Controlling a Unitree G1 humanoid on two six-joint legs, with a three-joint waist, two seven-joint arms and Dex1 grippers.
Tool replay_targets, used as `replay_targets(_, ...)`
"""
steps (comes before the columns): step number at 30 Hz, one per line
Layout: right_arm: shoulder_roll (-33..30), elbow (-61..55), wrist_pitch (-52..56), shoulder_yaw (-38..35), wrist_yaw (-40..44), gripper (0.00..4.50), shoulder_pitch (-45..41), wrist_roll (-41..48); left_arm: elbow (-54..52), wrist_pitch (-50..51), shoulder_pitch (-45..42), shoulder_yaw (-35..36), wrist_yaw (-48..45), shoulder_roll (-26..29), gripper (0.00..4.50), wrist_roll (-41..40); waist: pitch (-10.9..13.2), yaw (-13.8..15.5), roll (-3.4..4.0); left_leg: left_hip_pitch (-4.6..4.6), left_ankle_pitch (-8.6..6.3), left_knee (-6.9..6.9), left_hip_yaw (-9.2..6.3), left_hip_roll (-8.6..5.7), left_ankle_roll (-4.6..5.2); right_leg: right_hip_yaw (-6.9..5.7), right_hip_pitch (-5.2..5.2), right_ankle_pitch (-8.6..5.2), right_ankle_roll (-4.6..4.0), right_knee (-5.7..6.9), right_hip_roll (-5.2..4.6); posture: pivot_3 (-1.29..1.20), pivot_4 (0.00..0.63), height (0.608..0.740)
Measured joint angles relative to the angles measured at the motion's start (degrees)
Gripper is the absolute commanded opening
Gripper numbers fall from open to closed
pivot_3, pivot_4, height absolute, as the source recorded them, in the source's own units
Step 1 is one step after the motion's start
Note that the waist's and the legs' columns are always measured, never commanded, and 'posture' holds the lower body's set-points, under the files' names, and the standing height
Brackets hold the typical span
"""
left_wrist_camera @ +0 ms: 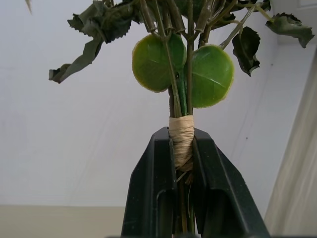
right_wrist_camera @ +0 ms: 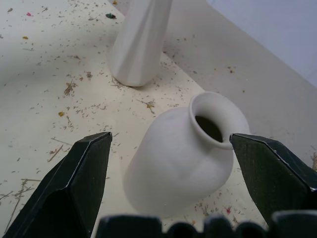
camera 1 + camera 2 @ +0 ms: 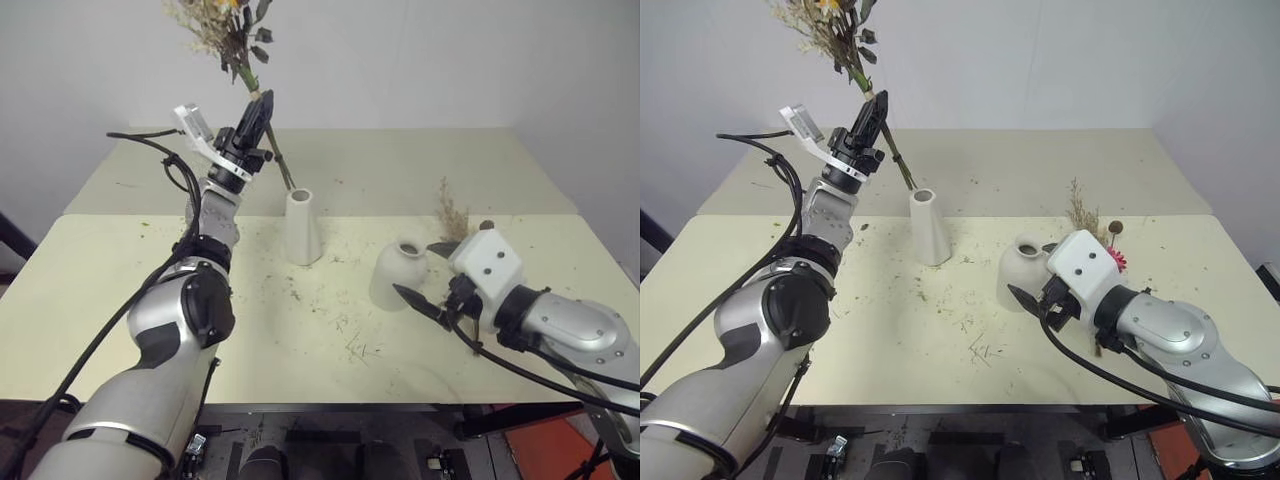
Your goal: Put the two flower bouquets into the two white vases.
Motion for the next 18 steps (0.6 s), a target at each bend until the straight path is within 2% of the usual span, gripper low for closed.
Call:
replay_targets(8, -0.04, -1.64, 1.59, -0.57, -0.18, 4.50, 1.08, 0.04, 0.31, -0.04, 0.02, 0.38, 1.36, -2.31, 0.15, 0.14, 0.00, -0.01, 0.00, 0.00, 0.00, 0.00, 0.00, 0.00, 0.00, 0.00, 0.00, 0.00, 0.00, -0.01, 0.00, 0.00, 0.150, 0.740)
replay_targets(18, -0.03, -3.54, 3.10, -2.37, -0.46, 4.50, 2.40, 0.17, 0.76, -1.44, 0.72, -1.31, 2.49, -2.50, 0.15, 2.62, 0.00, -0.10, 0.00, 0.02, 0.00, 0.00, 0.00, -0.01, 0.00, 0.01, 0.00, 0.00, 0.00, -0.03, 0.00, 0.00, 0.150, 0.740)
